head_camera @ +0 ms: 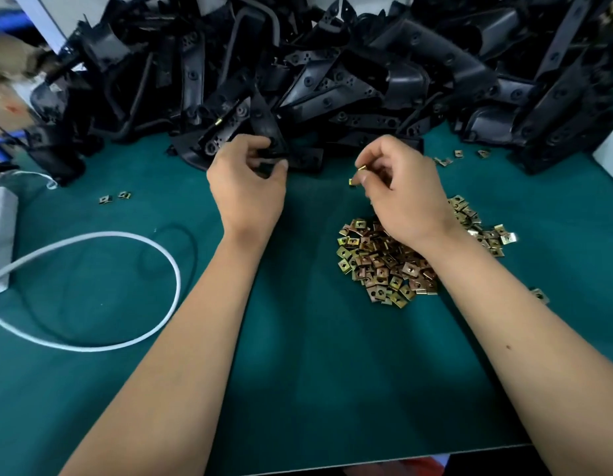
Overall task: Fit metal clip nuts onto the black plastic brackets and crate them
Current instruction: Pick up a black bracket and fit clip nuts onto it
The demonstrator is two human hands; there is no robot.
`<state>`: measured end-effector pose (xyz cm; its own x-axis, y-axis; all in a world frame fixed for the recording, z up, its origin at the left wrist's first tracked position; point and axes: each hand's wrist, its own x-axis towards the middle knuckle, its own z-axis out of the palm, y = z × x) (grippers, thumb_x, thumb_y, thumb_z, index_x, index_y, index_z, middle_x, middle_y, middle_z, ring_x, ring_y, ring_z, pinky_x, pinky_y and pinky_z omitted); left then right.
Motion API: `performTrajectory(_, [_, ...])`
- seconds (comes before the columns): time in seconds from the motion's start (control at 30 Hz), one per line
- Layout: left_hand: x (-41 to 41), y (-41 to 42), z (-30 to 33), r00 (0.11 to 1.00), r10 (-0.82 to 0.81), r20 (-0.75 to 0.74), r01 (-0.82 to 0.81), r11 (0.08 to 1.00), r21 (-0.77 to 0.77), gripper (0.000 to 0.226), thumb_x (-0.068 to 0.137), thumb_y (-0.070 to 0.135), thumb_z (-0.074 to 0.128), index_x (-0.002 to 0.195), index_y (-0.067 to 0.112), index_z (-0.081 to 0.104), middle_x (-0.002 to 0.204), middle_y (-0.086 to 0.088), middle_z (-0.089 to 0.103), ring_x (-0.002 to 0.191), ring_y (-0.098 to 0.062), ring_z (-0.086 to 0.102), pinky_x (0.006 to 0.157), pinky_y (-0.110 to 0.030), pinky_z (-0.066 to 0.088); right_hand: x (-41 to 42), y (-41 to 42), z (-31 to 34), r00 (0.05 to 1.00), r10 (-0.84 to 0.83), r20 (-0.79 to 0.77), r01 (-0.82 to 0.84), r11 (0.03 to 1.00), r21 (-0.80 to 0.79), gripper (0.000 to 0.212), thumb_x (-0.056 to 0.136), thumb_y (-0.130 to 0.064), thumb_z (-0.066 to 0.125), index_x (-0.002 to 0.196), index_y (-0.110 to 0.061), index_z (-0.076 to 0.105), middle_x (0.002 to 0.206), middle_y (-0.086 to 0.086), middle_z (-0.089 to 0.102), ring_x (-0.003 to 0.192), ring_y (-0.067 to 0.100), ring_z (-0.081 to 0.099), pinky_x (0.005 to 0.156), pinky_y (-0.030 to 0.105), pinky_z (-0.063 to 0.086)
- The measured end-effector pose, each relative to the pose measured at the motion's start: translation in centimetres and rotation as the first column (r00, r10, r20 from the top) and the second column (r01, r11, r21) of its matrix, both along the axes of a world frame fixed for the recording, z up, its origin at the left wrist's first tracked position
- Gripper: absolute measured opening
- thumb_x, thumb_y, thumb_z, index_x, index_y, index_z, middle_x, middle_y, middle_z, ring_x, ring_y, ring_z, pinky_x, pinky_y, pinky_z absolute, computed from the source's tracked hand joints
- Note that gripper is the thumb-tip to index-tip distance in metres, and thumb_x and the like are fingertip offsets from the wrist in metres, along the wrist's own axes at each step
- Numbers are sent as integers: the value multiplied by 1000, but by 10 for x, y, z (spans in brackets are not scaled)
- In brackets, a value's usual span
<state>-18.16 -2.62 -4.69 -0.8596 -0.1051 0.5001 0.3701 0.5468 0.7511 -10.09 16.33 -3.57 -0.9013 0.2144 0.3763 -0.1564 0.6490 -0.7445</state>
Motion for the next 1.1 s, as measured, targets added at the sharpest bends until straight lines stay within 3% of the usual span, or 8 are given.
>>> performTrajectory(0.2, [15,10,9,898,-99,-428,73,994,-77,10,79,-5,72,86,1,67,87,-3,62,79,-26,60,67,-39,51,-1,0,-2,999,29,32,-25,991,-128,10,102,-14,58,103,-18,66,78,-3,71,65,3,58,64,17,44])
performTrajectory(0.37, [25,22,10,807,-181,-562,119,982,-146,9,82,-13,64,83,-5,62,88,-13,64,81,-33,58,71,-38,48,-2,-3,1,997,60,41,-36,902,-431,7,103,-14,59,104,-15,66,71,2,71,53,12,52,50,24,42])
performTrajectory(0.47, [29,27,10,835,-218,-505,205,975,-83,14,95,4,70,88,0,59,91,-10,66,80,-27,61,73,-27,48,-1,-2,5,999,43,11,-27,786,-618,7,101,-15,64,104,-12,68,71,5,71,52,13,52,43,21,39])
performTrajectory(0.6, [36,32,10,879,-284,-383,323,946,39,16,100,15,66,96,13,51,83,-6,63,68,-23,65,61,-40,53,-1,3,6,1000,-20,14,24,710,-704,9,101,-15,64,100,-10,72,69,2,67,54,13,51,43,20,36])
performTrajectory(0.73, [36,36,4,834,-500,-234,451,862,-234,20,89,9,73,93,3,55,78,3,56,67,-19,52,59,-40,47,-3,5,5,991,-115,69,129,692,-711,14,99,-3,58,94,-14,65,71,2,68,57,14,54,46,23,40])
performTrajectory(0.9, [40,39,2,764,-645,-8,601,717,-355,45,75,10,76,116,18,57,88,12,60,76,-16,59,66,-41,53,-4,6,3,975,-186,121,218,704,-675,29,94,6,50,89,-19,64,100,21,67,89,34,62,81,54,56])
performTrajectory(1.03, [34,34,0,795,-607,12,576,748,-329,46,76,9,75,118,21,59,91,10,63,83,-18,63,71,-41,55,-6,8,2,973,-182,141,228,674,-703,27,96,5,51,86,-19,57,78,7,63,65,20,56,45,26,44])
performTrajectory(1.1, [27,28,-1,833,-553,-11,518,787,-336,41,78,10,73,115,22,60,94,7,66,88,-21,65,74,-42,55,-6,9,1,979,-161,128,204,678,-706,18,99,-1,57,89,-16,59,68,0,63,54,11,51,42,19,36])
